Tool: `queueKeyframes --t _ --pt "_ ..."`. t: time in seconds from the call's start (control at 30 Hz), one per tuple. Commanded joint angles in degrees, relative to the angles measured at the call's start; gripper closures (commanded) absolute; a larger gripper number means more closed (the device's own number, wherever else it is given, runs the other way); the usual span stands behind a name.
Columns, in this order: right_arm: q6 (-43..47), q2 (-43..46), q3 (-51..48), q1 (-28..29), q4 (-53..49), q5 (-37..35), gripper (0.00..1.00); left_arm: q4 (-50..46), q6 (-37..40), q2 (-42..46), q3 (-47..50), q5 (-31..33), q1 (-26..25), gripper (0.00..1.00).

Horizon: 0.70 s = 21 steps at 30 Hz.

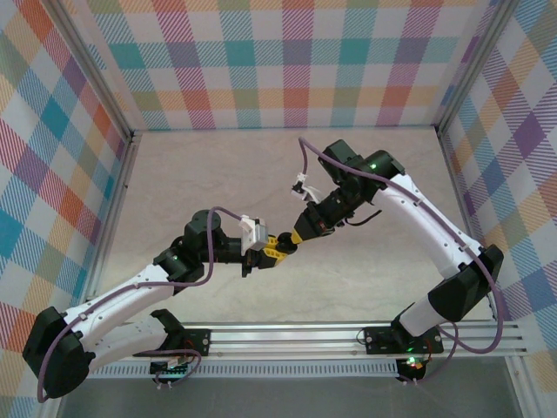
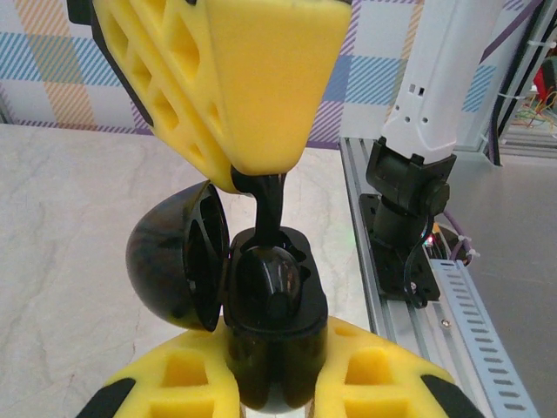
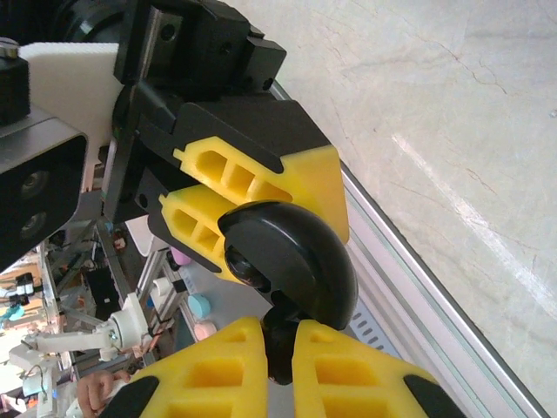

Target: Insert the wireless bluetooth earbuds into the charging case

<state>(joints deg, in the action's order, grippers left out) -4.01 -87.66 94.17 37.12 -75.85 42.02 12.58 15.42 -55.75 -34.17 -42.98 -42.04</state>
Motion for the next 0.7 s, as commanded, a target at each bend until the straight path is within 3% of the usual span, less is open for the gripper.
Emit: queueKeyframes --t 0.0,0.67 --pt "3.0 0.0 -1.1 -0.7 2.9 2.8 0.91 7.8 -0.6 2.7 -0.5 -3.8 -1.5 1.0" --pt "6.0 1.8 -2.9 -2.4 1.7 14.1 0.93 9.1 -2.1 3.3 -0.5 -3.5 -1.5 1.0"
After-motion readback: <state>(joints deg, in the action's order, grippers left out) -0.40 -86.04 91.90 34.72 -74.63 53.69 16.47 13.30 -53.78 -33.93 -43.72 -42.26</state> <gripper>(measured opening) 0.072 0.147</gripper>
